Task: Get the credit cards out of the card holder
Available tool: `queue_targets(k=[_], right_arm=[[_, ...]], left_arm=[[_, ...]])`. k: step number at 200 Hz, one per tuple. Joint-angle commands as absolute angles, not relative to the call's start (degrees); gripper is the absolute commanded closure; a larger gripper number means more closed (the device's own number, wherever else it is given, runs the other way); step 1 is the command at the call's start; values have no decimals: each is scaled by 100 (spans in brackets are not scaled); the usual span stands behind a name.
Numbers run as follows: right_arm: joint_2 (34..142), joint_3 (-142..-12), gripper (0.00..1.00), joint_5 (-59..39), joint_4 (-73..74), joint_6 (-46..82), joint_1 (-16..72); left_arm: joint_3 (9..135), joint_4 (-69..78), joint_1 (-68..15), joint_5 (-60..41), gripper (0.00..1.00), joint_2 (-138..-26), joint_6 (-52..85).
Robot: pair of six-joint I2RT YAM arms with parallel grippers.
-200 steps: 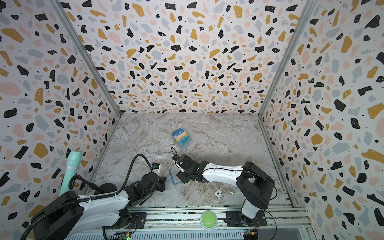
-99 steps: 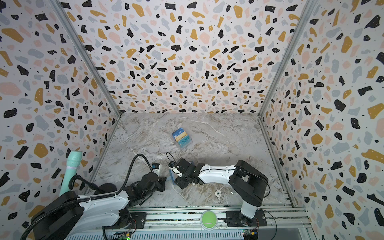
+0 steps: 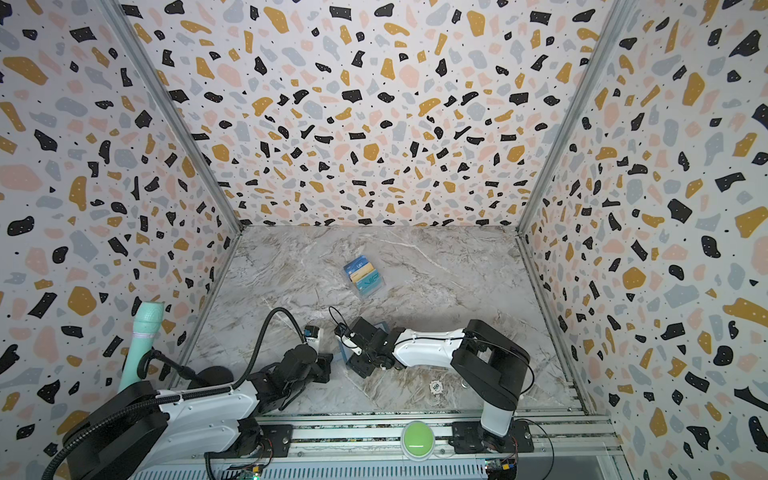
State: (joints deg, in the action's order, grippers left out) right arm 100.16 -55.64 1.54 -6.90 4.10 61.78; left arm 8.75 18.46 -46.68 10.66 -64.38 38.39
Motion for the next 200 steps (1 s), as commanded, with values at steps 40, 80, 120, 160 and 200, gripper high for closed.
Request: queue_targets(k=[40, 80, 120, 160, 200], right_arm=[[10107, -5766, 34, 561, -945, 588, 6118], [10155, -5824, 34, 698, -1034, 586, 6114], [10052, -5787, 29, 376, -880, 528, 6112], [9947, -5748, 24, 112, -715, 518, 6107], [10075, -5816, 25, 142, -701, 571, 6107]], left_arm=[[799, 1837, -4685, 1138, 99, -6513, 3795], [817, 1870, -4693, 1124, 99, -6574, 3781], [835, 1898, -4687, 1107, 100, -6661, 3766], [826, 1898, -4688, 1104, 100, -6664, 3760], [818, 1898, -4685, 1107, 100, -6662, 3759]])
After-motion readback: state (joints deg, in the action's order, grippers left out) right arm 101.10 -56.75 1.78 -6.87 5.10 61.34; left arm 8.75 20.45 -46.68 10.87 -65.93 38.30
